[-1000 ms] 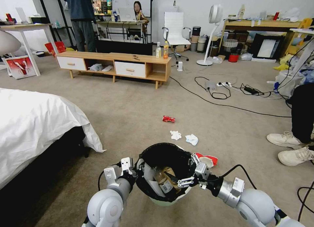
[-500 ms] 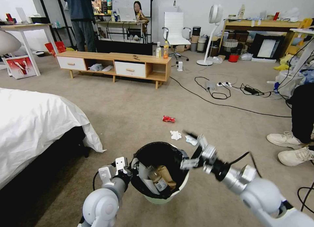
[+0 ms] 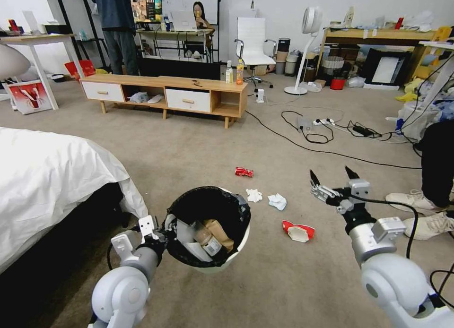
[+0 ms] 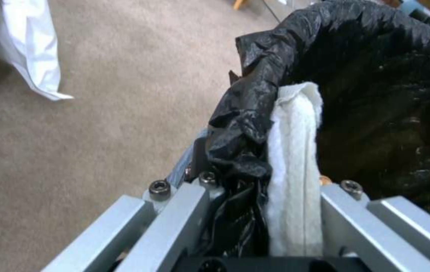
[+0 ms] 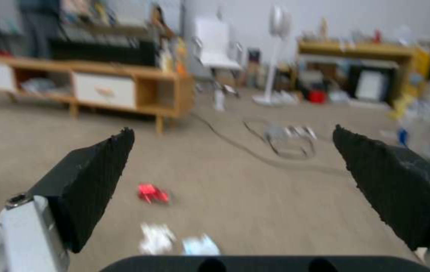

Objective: Pick up the trash bin and place the garbage on the floor into it.

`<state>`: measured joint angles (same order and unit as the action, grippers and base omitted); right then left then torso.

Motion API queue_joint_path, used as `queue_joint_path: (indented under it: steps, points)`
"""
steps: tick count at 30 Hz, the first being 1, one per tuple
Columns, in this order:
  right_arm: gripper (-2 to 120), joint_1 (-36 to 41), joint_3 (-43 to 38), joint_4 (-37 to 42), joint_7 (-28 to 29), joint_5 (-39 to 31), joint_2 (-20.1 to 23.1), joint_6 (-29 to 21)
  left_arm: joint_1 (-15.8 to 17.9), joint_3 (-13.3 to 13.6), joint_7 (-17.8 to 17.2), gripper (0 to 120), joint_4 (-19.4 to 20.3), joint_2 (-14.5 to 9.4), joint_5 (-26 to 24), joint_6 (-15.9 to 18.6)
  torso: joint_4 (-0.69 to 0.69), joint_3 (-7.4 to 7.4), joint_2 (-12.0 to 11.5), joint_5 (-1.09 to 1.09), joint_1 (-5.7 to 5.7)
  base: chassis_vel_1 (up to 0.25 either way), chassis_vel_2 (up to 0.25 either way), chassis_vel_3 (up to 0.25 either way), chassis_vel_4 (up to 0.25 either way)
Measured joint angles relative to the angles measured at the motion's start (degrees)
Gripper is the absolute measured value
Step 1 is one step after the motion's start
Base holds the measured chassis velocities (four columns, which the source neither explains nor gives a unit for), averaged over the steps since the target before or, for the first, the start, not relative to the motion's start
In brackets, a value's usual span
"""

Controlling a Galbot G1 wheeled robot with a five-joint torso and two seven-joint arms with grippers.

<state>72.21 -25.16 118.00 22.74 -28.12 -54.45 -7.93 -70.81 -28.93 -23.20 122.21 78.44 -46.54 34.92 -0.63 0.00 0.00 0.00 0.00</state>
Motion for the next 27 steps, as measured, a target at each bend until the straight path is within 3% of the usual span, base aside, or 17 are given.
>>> queue_joint_path:
  steps: [12, 27]
  points:
    - [100, 4.1, 0.4, -5.3, -0.2, 5.9, -3.0, 3.4, -0.1, -0.5, 0.0, 7, 0.9, -0.9, -0.9, 0.0, 0.00, 0.00, 0.0, 0.00, 0.00, 0.000, 0.000, 0.000, 0.000]
    - [100, 3.2, 0.3, -6.8, -1.9, 6.7, -3.8, 5.7, -0.2, -0.8, 0.0, 7, 1.3, -0.9, -1.1, 0.1, 0.00, -0.01, 0.0, 0.00, 0.00, -0.008, 0.006, 0.008, -0.005]
